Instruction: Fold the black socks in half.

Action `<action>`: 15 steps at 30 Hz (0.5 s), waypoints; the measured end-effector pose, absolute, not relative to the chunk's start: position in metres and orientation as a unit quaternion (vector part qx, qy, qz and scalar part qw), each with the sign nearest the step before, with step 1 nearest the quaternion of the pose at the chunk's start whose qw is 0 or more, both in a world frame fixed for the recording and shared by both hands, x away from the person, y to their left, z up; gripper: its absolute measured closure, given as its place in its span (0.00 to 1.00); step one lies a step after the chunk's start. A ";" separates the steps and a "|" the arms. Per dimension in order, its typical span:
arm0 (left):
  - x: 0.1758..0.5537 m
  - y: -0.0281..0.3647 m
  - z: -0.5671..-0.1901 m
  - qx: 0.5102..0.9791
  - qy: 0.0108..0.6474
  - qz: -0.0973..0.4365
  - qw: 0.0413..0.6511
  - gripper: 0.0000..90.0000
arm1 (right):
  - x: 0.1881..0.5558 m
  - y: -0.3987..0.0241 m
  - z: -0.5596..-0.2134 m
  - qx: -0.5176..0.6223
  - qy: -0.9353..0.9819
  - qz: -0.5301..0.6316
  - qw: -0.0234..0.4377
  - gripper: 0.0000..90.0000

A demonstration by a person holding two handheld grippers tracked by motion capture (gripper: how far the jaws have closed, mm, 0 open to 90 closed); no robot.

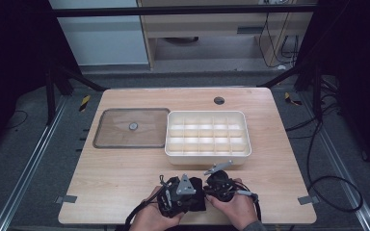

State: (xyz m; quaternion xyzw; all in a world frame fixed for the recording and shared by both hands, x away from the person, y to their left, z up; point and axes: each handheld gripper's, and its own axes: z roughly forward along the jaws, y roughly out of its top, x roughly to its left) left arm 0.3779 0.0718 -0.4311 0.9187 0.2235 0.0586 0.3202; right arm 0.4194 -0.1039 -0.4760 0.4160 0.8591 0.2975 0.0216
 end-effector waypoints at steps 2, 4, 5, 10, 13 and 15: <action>0.379 0.068 -0.433 0.921 0.221 0.056 0.318 0.92 | 0.420 -0.105 -0.477 0.416 0.858 0.301 0.024 0.82; 0.378 0.067 -0.434 0.921 0.221 0.053 0.317 0.92 | 0.419 -0.108 -0.475 0.419 0.855 0.304 0.024 0.81; 0.379 0.066 -0.438 0.923 0.219 0.051 0.312 0.92 | 0.417 -0.110 -0.473 0.420 0.854 0.307 0.026 0.81; 0.380 0.060 -0.447 0.926 0.220 0.039 0.305 0.92 | 0.409 -0.122 -0.469 0.424 0.848 0.314 0.040 0.80; 0.378 0.057 -0.451 0.929 0.216 0.037 0.300 0.91 | 0.405 -0.130 -0.467 0.429 0.846 0.314 0.046 0.79; 0.378 0.055 -0.452 0.929 0.214 0.035 0.299 0.91 | 0.405 -0.134 -0.466 0.432 0.844 0.315 0.048 0.79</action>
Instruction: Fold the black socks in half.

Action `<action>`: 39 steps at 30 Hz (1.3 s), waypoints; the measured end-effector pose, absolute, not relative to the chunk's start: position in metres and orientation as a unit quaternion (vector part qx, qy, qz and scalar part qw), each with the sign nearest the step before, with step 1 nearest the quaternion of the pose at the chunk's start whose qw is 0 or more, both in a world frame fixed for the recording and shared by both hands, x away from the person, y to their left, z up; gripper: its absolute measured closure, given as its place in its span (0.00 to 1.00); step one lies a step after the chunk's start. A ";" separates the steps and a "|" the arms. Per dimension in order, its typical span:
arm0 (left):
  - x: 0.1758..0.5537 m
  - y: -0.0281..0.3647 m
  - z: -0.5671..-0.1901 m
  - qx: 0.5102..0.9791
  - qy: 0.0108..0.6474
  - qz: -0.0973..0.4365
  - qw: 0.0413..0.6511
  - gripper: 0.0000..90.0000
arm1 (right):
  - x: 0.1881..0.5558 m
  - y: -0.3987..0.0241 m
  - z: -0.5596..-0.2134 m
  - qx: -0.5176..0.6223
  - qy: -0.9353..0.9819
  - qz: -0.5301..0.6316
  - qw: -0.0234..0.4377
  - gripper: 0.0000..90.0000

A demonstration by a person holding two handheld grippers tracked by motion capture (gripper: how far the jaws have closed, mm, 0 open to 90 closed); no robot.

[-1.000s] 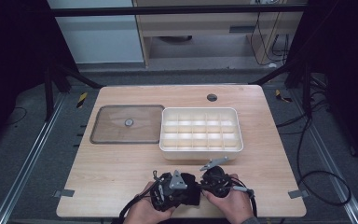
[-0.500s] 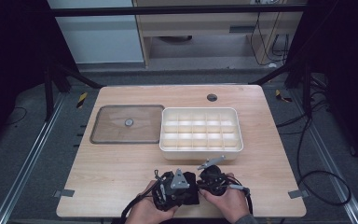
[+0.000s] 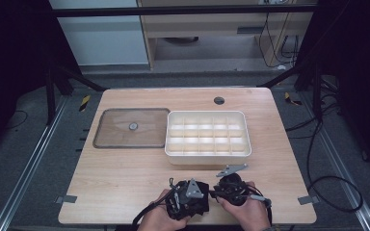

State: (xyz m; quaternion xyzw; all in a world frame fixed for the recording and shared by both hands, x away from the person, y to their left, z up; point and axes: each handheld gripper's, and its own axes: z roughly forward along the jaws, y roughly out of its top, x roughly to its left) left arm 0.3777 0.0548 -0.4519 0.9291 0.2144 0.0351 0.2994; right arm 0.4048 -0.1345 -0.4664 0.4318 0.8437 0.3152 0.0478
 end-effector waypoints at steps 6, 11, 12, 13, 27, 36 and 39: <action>0.381 0.051 -0.456 0.929 0.219 0.025 0.298 0.91 | 0.405 -0.142 -0.466 0.438 0.840 0.316 0.050 0.79; 0.384 0.050 -0.458 0.928 0.223 0.018 0.298 0.91 | 0.405 -0.143 -0.466 0.438 0.839 0.318 0.051 0.79; 0.384 0.050 -0.458 0.928 0.223 0.017 0.298 0.91 | 0.406 -0.144 -0.466 0.436 0.840 0.318 0.052 0.79; 0.384 0.049 -0.458 0.928 0.223 0.016 0.297 0.91 | 0.406 -0.144 -0.466 0.436 0.840 0.318 0.054 0.78; 0.386 0.046 -0.460 0.929 0.224 0.009 0.294 0.91 | 0.404 -0.150 -0.468 0.446 0.835 0.317 0.055 0.78; 0.383 0.044 -0.462 0.930 0.221 0.006 0.293 0.91 | 0.404 -0.150 -0.468 0.446 0.836 0.316 0.055 0.78; 0.382 0.043 -0.463 0.930 0.220 0.005 0.293 0.91 | 0.404 -0.150 -0.468 0.446 0.835 0.318 0.055 0.78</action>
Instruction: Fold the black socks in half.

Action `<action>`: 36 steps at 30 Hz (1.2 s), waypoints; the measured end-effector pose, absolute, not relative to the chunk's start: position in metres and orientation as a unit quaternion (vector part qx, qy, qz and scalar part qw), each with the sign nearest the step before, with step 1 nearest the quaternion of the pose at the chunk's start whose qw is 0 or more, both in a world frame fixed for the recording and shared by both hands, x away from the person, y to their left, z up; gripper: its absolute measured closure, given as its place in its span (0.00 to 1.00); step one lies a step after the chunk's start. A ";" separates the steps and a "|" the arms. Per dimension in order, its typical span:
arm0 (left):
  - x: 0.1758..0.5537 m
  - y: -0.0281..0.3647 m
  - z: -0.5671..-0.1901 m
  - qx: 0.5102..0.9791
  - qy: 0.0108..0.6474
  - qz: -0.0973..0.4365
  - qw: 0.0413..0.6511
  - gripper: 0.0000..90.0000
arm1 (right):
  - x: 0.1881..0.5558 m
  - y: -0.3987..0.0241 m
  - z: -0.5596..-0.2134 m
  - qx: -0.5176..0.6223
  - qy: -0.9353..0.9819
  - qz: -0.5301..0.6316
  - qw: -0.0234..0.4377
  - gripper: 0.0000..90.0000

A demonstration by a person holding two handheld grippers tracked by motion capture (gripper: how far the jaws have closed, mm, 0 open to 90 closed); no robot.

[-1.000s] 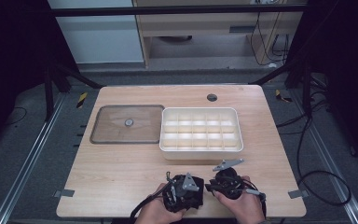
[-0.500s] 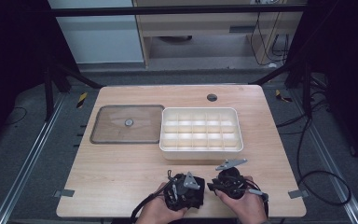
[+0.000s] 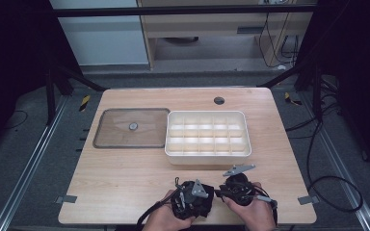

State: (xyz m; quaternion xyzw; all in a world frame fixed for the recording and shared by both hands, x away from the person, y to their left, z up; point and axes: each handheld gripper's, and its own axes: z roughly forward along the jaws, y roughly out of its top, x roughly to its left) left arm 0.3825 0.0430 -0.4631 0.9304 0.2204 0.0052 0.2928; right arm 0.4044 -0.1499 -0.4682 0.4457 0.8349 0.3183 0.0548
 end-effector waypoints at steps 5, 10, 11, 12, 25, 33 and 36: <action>0.383 0.042 -0.464 0.929 0.222 0.003 0.295 0.91 | 0.404 -0.151 -0.468 0.447 0.834 0.318 0.056 0.78; 0.386 0.042 -0.465 0.926 0.229 0.006 0.299 0.91 | 0.404 -0.152 -0.467 0.447 0.834 0.318 0.056 0.78; 0.387 0.042 -0.465 0.925 0.231 0.007 0.301 0.91 | 0.404 -0.152 -0.467 0.447 0.834 0.319 0.057 0.77; 0.388 0.042 -0.465 0.925 0.233 0.011 0.301 0.91 | 0.404 -0.152 -0.467 0.448 0.833 0.319 0.058 0.77; 0.391 0.033 -0.465 0.935 0.219 0.037 0.278 0.90 | 0.404 -0.160 -0.466 0.455 0.829 0.321 0.061 0.77; 0.395 0.034 -0.467 0.927 0.235 0.024 0.293 0.90 | 0.403 -0.160 -0.463 0.455 0.828 0.323 0.061 0.76; 0.395 0.034 -0.467 0.925 0.236 0.025 0.296 0.90 | 0.404 -0.162 -0.461 0.456 0.827 0.323 0.063 0.75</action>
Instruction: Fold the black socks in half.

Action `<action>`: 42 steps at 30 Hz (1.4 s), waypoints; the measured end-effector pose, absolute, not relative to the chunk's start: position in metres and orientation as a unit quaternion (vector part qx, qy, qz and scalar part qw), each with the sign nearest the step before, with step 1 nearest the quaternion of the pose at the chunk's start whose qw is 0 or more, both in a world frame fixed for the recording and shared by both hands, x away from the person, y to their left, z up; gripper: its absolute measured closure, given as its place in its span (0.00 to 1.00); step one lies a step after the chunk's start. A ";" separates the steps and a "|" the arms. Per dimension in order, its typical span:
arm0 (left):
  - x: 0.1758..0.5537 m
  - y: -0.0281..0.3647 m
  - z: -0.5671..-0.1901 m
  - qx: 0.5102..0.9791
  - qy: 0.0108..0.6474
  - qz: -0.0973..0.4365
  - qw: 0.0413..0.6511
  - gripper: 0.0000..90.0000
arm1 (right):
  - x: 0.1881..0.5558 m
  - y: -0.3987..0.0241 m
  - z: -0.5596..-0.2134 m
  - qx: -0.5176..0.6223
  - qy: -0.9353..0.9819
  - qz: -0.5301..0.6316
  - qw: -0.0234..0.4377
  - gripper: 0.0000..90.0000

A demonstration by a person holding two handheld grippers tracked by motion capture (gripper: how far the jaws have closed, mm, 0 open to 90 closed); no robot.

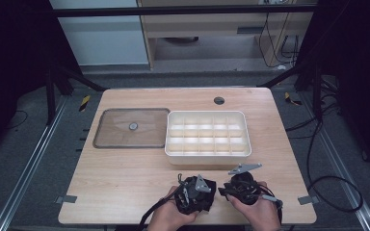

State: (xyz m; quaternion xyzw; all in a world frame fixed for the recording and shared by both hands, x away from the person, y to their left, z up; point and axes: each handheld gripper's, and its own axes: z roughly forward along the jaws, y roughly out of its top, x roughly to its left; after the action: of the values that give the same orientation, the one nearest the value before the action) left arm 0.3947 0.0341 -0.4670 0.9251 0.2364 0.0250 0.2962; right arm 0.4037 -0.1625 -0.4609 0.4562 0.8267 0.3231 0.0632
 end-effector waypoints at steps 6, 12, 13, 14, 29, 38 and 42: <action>0.394 0.035 -0.465 0.921 0.243 0.016 0.306 0.84 | 0.403 -0.167 -0.459 0.462 0.823 0.323 0.065 0.74; 0.393 0.036 -0.462 0.912 0.254 0.002 0.320 0.76 | 0.402 -0.170 -0.458 0.462 0.822 0.325 0.068 0.72; 0.393 0.036 -0.461 0.912 0.254 0.002 0.321 0.76 | 0.402 -0.171 -0.458 0.463 0.821 0.327 0.066 0.71; 0.392 0.036 -0.461 0.912 0.253 0.002 0.322 0.75 | 0.402 -0.171 -0.458 0.465 0.820 0.327 0.066 0.71; 0.389 0.040 -0.441 0.904 0.249 0.015 0.348 0.67 | 0.401 -0.174 -0.456 0.470 0.816 0.330 0.068 0.66; 0.388 0.043 -0.426 0.894 0.247 0.020 0.373 0.65 | 0.401 -0.175 -0.453 0.471 0.814 0.332 0.071 0.64; 0.389 0.051 -0.415 0.885 0.256 0.038 0.386 0.60 | 0.399 -0.174 -0.448 0.472 0.812 0.336 0.073 0.62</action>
State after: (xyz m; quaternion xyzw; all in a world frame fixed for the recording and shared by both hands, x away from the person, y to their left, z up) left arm 0.3889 0.0513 -0.4149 0.8853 0.2565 0.0379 0.3860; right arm 0.3994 -0.1744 -0.4484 0.4716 0.8121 0.3357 0.0734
